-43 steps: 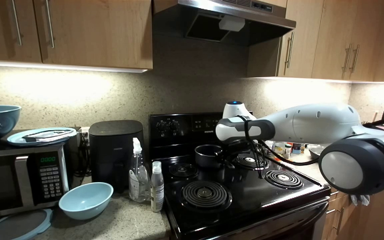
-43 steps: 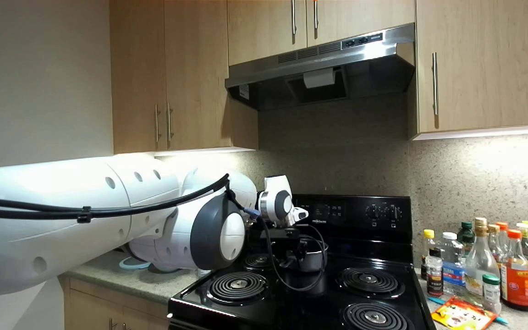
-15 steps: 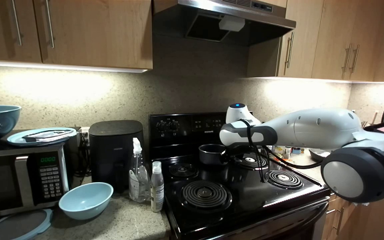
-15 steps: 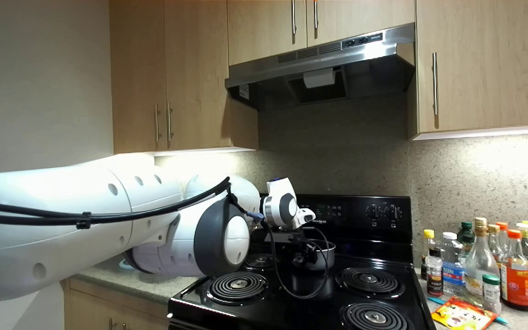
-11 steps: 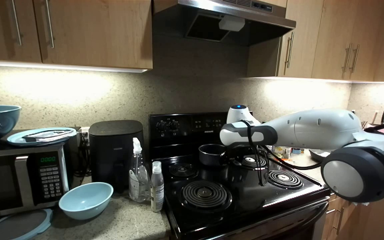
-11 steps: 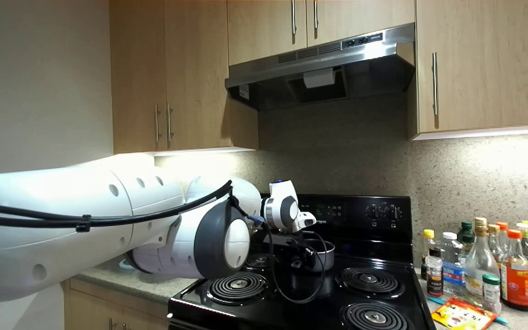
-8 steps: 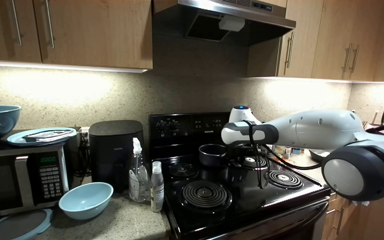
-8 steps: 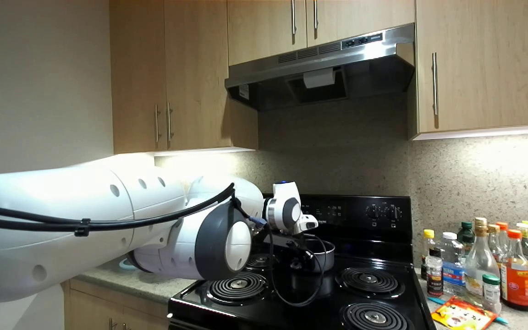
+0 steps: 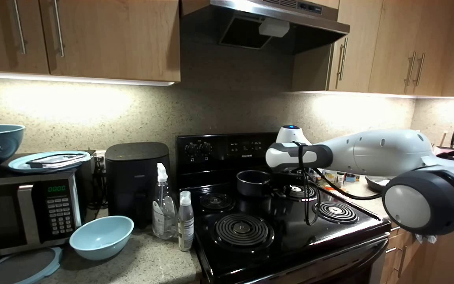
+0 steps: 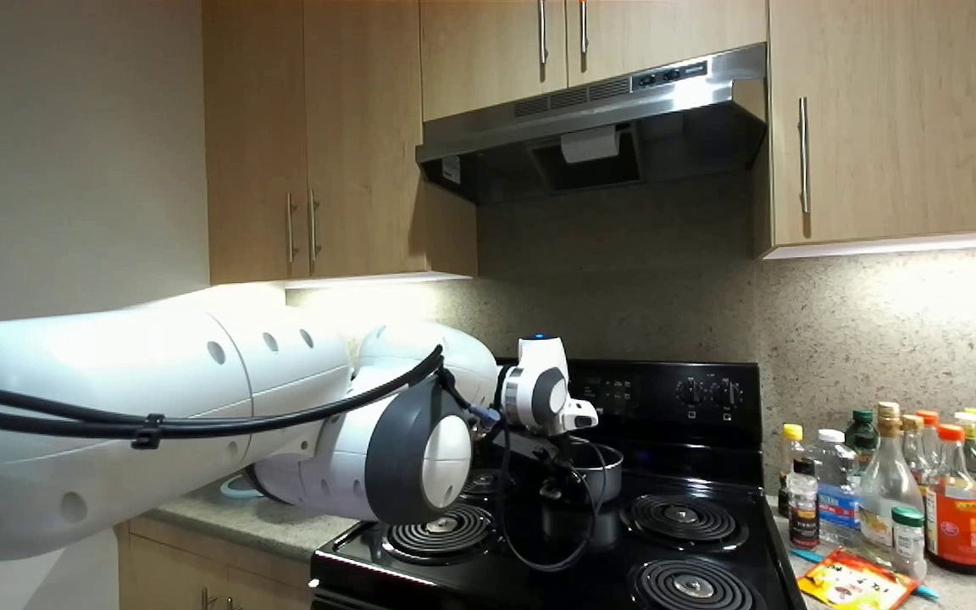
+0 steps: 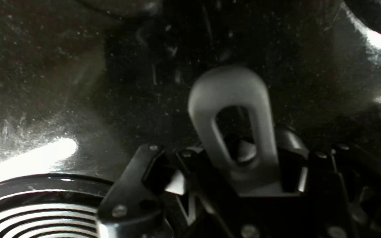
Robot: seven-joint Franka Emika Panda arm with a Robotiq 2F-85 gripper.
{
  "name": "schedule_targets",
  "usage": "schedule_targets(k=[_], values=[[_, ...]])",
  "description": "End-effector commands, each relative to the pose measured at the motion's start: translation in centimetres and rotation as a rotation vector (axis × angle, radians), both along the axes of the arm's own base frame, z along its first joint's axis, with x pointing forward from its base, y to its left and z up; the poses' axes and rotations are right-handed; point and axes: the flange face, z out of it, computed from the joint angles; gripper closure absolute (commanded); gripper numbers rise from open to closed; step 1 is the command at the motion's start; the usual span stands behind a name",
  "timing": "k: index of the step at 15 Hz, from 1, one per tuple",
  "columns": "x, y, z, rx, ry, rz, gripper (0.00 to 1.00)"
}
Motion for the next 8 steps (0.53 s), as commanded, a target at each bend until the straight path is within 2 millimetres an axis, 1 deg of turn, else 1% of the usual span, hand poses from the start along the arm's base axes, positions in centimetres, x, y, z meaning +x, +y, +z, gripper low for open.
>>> schedule_targets(k=[1,2,3,4,5,8], values=[[0.0,-0.01,0.07,0.0,0.0,0.0,1.0],[0.05,0.0,0.14,-0.006,-0.006,-0.018,0.75],[0.11,-0.07,0.26,-0.007,-0.014,-0.027,0.98],[0.23,-0.06,0.32,-0.021,-0.028,-0.024,0.97],[0.31,0.08,0.43,-0.022,-0.036,-0.015,1.0],[0.39,0.14,0.57,-0.025,-0.047,-0.013,1.0]])
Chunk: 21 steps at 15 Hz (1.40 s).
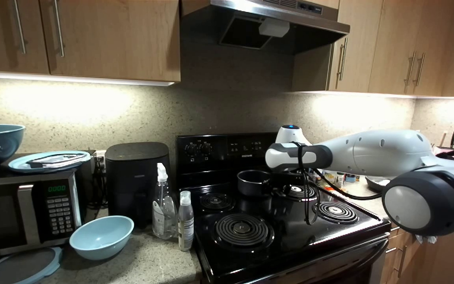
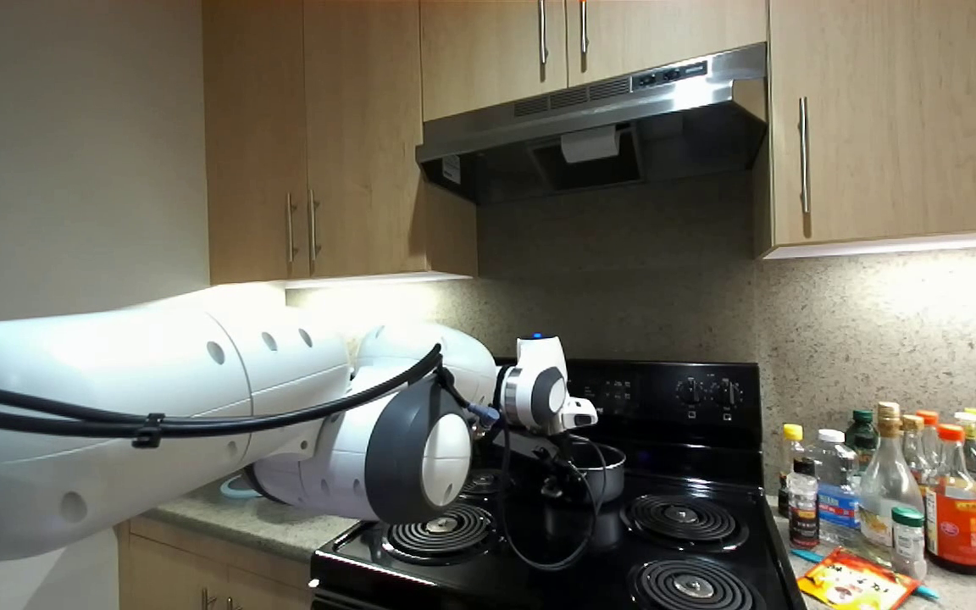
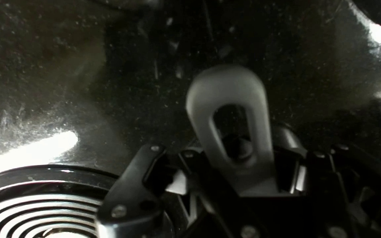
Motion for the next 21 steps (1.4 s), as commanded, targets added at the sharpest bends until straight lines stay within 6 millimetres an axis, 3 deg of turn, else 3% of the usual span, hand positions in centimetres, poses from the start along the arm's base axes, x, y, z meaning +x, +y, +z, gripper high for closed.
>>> schedule_targets(k=[1,14,21], values=[[0.2,0.1,0.3,-0.011,-0.028,-0.012,1.0],[0.3,0.8,0.4,-0.022,-0.032,0.015,1.0],[-1.2,-0.5,-1.9,-0.073,0.12,-0.145,1.0]])
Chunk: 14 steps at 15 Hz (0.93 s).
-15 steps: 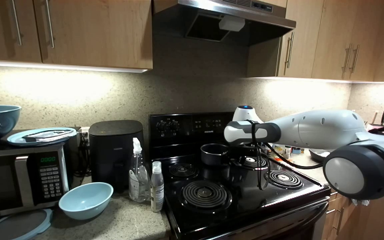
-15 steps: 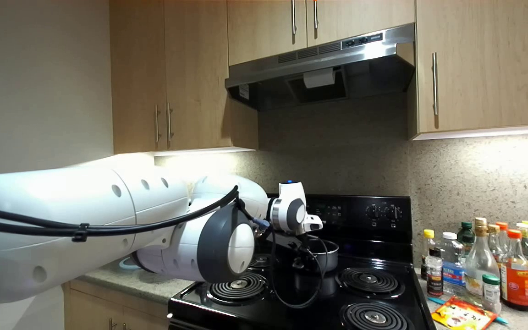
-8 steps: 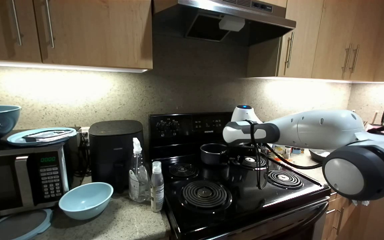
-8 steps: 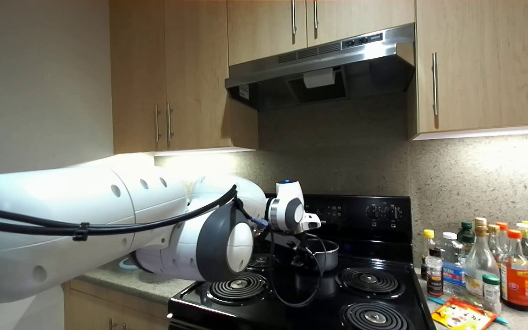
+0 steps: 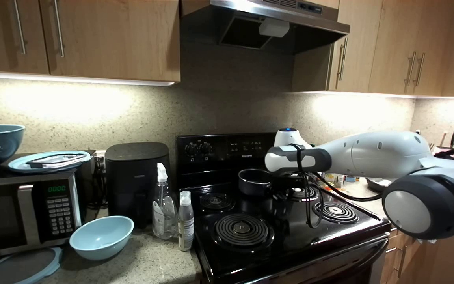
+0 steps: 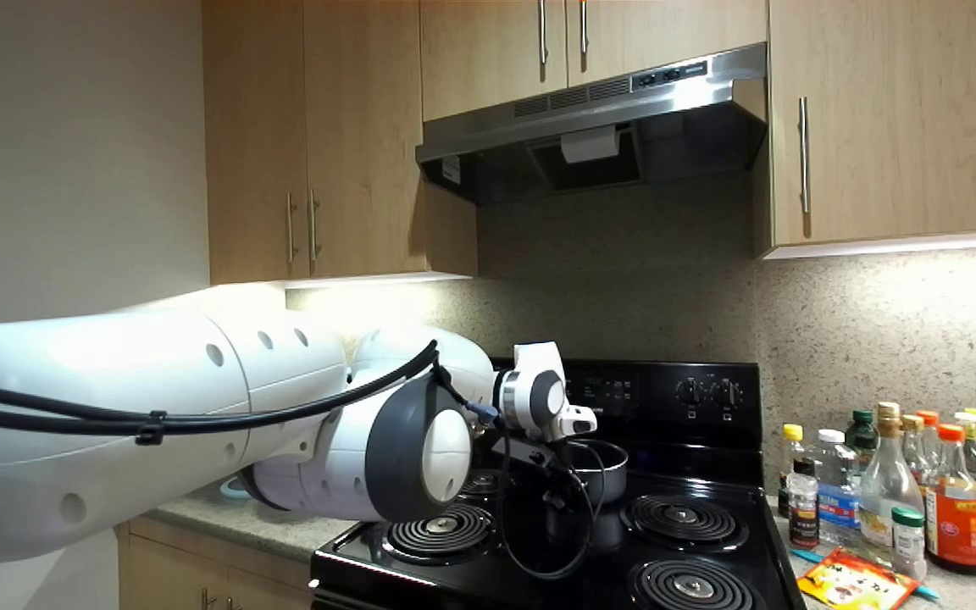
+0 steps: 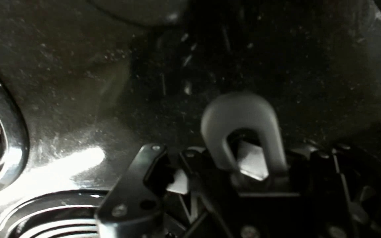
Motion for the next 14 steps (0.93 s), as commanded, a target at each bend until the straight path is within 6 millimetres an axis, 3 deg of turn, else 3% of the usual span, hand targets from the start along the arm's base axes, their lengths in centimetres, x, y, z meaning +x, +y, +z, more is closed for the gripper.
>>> schedule_targets(k=[1,10,14], values=[[-0.56,-0.38,-0.61,-0.041,0.052,-0.092,1.0],[-0.41,-0.58,-0.23,-0.016,0.035,-0.079,1.0],[-0.78,-0.96,-1.09,-0.041,0.064,-0.116,1.0]])
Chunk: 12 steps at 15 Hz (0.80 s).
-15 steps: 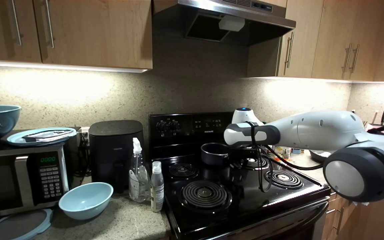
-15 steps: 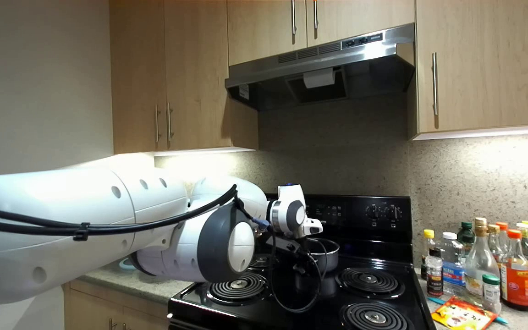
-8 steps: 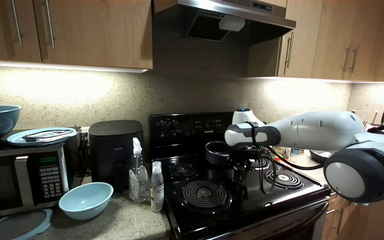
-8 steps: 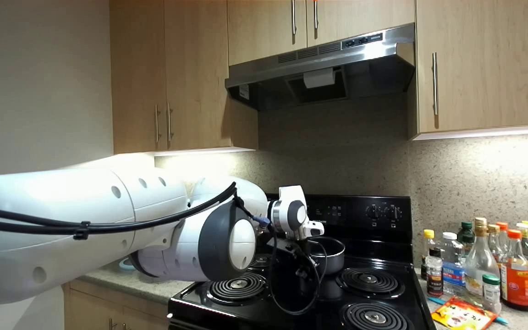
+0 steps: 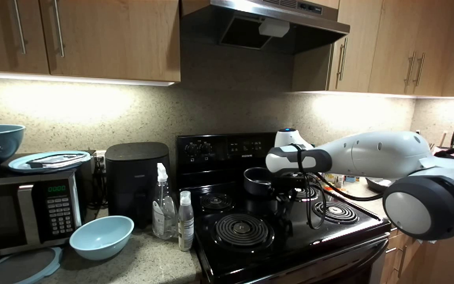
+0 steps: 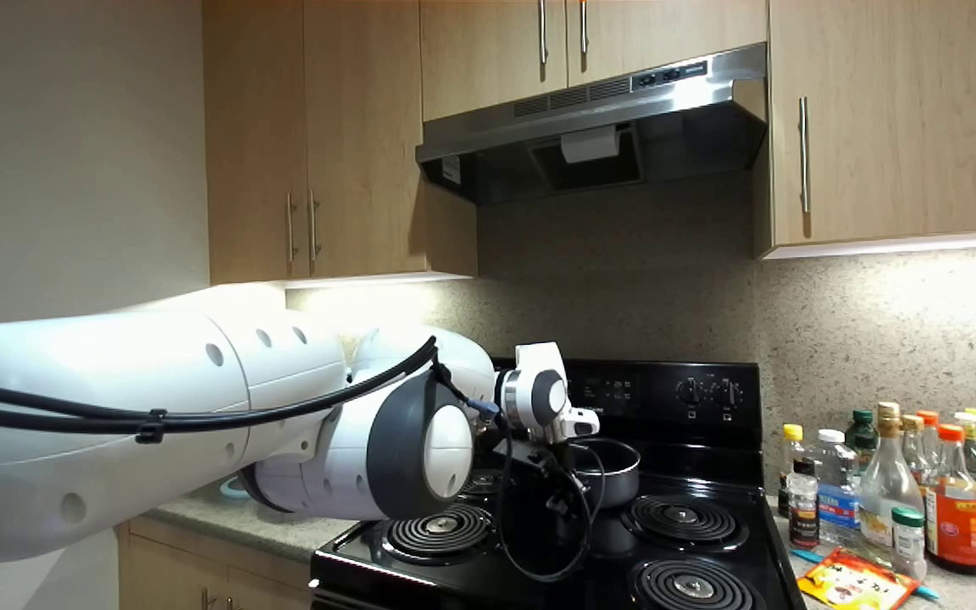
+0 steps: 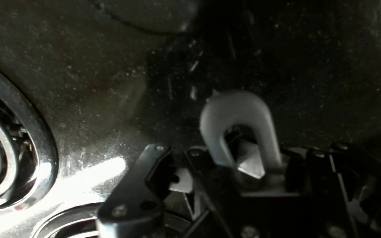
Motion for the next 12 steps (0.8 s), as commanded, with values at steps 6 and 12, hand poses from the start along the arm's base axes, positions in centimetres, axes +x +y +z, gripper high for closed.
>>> schedule_targets(k=[6,12], values=[[-1.21,-0.23,-1.53,-0.03,0.114,-0.05,1.0],[-0.83,-0.22,-0.89,-0.015,0.083,-0.024,1.0]])
